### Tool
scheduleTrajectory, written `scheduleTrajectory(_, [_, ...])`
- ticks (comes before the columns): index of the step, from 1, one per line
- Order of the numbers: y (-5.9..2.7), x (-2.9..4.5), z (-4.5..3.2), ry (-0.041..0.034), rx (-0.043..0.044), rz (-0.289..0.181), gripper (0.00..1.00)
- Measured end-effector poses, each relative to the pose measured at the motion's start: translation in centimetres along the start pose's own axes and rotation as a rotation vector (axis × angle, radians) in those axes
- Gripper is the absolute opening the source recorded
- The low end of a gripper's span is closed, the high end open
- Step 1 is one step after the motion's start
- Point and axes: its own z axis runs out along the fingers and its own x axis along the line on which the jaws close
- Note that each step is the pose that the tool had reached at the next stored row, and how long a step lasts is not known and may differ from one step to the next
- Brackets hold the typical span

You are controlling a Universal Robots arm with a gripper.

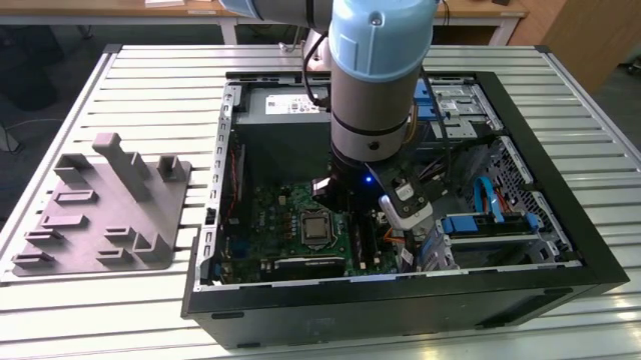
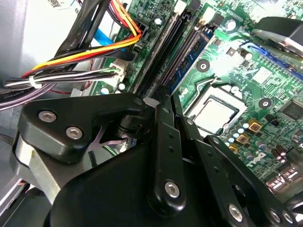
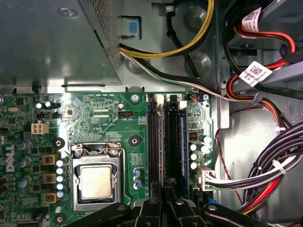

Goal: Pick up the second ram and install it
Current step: 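Insert the second ram into the second slot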

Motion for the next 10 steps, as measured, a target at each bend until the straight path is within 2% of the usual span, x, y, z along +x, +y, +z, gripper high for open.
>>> scheduleTrajectory(10, [0.01, -0.26, 0.05, 0.0000, 0.0005, 0.000, 0.14])
